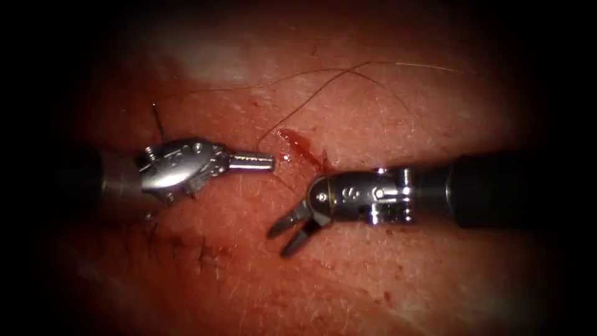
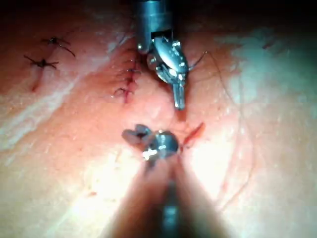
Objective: Wound Closure
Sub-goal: Grab the suture tail with the right grasper.
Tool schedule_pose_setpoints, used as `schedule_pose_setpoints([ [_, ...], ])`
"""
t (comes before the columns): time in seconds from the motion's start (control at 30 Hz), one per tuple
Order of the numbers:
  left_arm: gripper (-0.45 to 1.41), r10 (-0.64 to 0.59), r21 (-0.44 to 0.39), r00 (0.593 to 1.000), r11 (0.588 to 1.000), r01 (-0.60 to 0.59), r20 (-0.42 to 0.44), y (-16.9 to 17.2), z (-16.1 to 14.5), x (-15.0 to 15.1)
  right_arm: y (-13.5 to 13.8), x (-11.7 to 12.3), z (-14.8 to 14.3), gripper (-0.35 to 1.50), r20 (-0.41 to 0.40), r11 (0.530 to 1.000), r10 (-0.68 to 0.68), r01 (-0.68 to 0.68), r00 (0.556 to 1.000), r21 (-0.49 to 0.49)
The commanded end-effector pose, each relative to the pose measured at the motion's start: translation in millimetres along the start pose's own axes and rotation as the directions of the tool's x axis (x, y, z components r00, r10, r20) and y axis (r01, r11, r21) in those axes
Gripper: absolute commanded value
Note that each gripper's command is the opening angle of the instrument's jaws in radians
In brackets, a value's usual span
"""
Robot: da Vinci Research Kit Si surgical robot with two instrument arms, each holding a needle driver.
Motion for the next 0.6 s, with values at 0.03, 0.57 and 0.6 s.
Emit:
schedule_pose_setpoints([
  [0.03, -0.45, -0.001, 0.000, 1.000, 1.000, 0.001, 0.000, 0.1, 0.4, -0.9, 0.4, 0.0, 0.8, 0.26, 0.018, 1.000, 0.001, -0.001, 1.000, -0.009],
  [0.57, -0.45, -0.013, -0.002, 1.000, 1.000, 0.013, 0.000, 0.2, 0.3, -0.9, 0.4, 0.2, 0.6, -0.35, 0.178, 0.998, -0.043, 0.033, 0.983, 0.060],
  [0.6, -0.45, -0.013, -0.002, 1.000, 1.000, 0.013, 0.000, 0.2, 0.3, -0.9, 0.5, 0.3, 0.4, -0.35, 0.169, 0.998, -0.043, 0.035, 0.985, 0.049],
])
